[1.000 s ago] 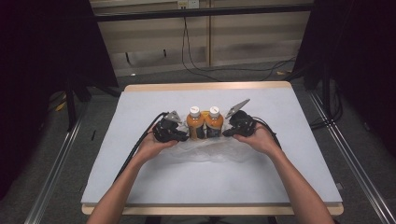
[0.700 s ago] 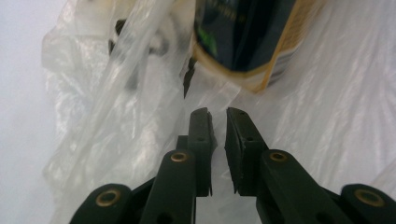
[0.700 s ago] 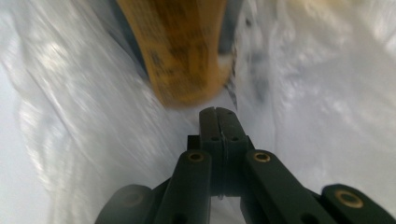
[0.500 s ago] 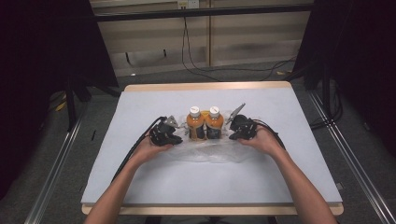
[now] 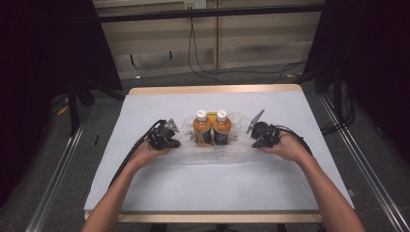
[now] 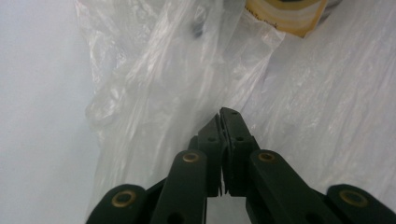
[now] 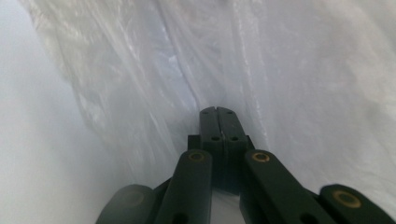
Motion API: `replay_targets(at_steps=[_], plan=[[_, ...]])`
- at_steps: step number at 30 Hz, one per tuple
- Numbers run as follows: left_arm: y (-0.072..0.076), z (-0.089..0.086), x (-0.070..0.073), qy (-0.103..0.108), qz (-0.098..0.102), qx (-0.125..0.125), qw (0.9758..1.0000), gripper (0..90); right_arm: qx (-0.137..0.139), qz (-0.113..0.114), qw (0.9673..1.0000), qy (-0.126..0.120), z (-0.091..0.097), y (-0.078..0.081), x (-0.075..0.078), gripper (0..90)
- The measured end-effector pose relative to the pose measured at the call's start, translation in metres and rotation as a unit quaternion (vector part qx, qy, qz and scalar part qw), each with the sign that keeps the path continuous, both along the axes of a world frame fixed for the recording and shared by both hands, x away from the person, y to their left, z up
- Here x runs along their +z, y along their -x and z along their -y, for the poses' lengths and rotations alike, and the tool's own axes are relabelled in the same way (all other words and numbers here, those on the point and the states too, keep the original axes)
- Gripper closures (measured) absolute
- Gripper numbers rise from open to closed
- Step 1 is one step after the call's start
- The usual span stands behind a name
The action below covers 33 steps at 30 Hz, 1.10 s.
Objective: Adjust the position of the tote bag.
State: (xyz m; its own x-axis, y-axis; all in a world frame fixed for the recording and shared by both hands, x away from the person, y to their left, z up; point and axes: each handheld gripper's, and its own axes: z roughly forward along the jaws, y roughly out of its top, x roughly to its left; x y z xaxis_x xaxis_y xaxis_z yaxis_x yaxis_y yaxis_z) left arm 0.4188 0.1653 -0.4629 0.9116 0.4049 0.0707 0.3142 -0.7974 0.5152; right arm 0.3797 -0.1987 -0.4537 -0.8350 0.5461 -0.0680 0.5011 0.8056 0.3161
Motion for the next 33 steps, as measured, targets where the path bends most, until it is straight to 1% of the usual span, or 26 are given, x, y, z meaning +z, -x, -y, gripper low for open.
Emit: replay_targets(at_steps=[1,2,3,4,5,6,8,9,10,11,12,13,14,15,16,17,18,19,21,22,24,28,29,30,32,33], plan=[[0.001,-0.001,0.000,-0.001,0.000,0.000,1.0000,88.6,0.003,0.002,1.0000,0.002,0.001,0.001,0.000,90.0],[0.001,-0.003,0.000,-0.007,0.004,-0.001,1.0000,89.9,0.006,-0.002,1.0000,0.006,0.004,0.001,0.000,90.0],[0.001,-0.004,0.000,-0.007,0.004,0.000,1.0000,90.0,0.004,0.000,1.0000,0.008,0.005,0.002,0.000,90.0],[0.000,-0.009,0.001,-0.007,-0.001,0.001,1.0000,90.0,0.006,-0.003,0.9998,0.018,0.008,0.003,0.001,90.0],[0.000,-0.009,0.001,-0.007,-0.001,0.001,1.0000,90.0,0.006,-0.003,0.9998,0.018,0.008,0.003,0.001,90.0],[-0.001,-0.011,0.001,-0.008,0.000,0.003,1.0000,90.0,0.003,0.000,0.9996,0.028,0.012,0.004,0.001,90.0],[0.000,-0.015,0.001,-0.019,0.005,0.004,0.9998,90.0,0.000,0.001,0.9995,0.031,0.015,0.004,0.001,90.0],[0.000,-0.017,0.002,-0.027,0.008,0.001,0.9996,90.0,0.006,0.002,0.9995,0.032,0.019,0.004,0.001,90.0],[0.001,-0.020,0.002,-0.030,0.009,0.002,0.9995,90.0,0.003,0.004,0.9994,0.034,0.022,0.004,0.001,90.0],[0.000,-0.021,0.003,-0.034,0.009,-0.002,0.9994,90.0,-0.001,0.007,0.9994,0.033,0.025,0.004,0.001,90.0],[0.000,-0.023,0.002,-0.029,0.011,0.001,0.9995,90.0,-0.012,0.007,0.9993,0.033,0.028,0.005,0.001,90.0],[0.000,-0.023,0.002,-0.029,0.011,0.001,0.9995,90.0,-0.012,0.007,0.9993,0.033,0.028,0.005,0.001,90.0],[0.001,-0.023,0.002,-0.029,0.011,0.000,0.9995,90.0,-0.003,0.012,0.9995,0.031,0.030,0.003,0.001,90.0],[0.001,-0.022,0.002,-0.031,0.011,0.000,0.9995,90.0,-0.007,0.012,0.9993,0.033,0.031,0.003,0.001,90.0],[0.000,-0.022,0.002,-0.036,0.012,-0.005,0.9993,90.0,-0.011,0.015,0.9991,0.039,0.031,0.003,0.001,90.0],[0.000,-0.022,0.003,-0.039,0.013,-0.006,0.9991,90.0,-0.012,0.016,0.9990,0.040,0.032,0.003,0.000,90.0],[0.000,-0.022,0.003,-0.044,0.014,-0.007,0.9989,90.0,-0.008,0.024,0.9988,0.043,0.033,0.003,0.000,90.0],[0.001,-0.022,0.003,-0.048,0.016,-0.007,0.9987,90.0,-0.012,0.026,0.9985,0.048,0.035,0.002,0.000,90.0],[0.001,-0.023,0.004,-0.053,0.019,-0.012,0.9984,90.0,-0.019,0.029,0.9983,0.046,0.039,0.002,0.000,90.0],[0.002,-0.024,0.003,-0.050,0.016,-0.008,0.9986,90.0,-0.021,0.032,0.9983,0.043,0.041,0.001,0.000,90.0],[0.002,-0.024,0.003,-0.049,0.017,-0.008,0.9986,90.0,-0.026,0.033,0.9983,0.039,0.043,0.002,-0.001,90.0],[0.003,-0.025,0.004,-0.057,0.015,-0.015,0.9982,90.0,-0.025,0.034,0.9979,0.049,0.045,0.003,-0.001,90.0],[0.005,-0.025,0.004,-0.053,0.013,-0.013,0.9984,90.0,-0.015,0.035,0.9982,0.047,0.047,0.003,-0.001,90.0],[0.005,-0.026,0.004,-0.052,0.013,-0.020,0.9984,90.0,-0.017,0.034,0.9982,0.046,0.047,0.005,-0.001,90.0],[0.006,-0.028,0.005,-0.053,0.008,-0.025,0.9983,90.0,-0.010,0.035,0.9979,0.053,0.045,0.009,0.000,90.0],[0.007,-0.028,0.005,-0.052,0.009,-0.023,0.9983,90.0,-0.009,0.031,0.9979,0.056,0.044,0.013,0.000,90.0]])
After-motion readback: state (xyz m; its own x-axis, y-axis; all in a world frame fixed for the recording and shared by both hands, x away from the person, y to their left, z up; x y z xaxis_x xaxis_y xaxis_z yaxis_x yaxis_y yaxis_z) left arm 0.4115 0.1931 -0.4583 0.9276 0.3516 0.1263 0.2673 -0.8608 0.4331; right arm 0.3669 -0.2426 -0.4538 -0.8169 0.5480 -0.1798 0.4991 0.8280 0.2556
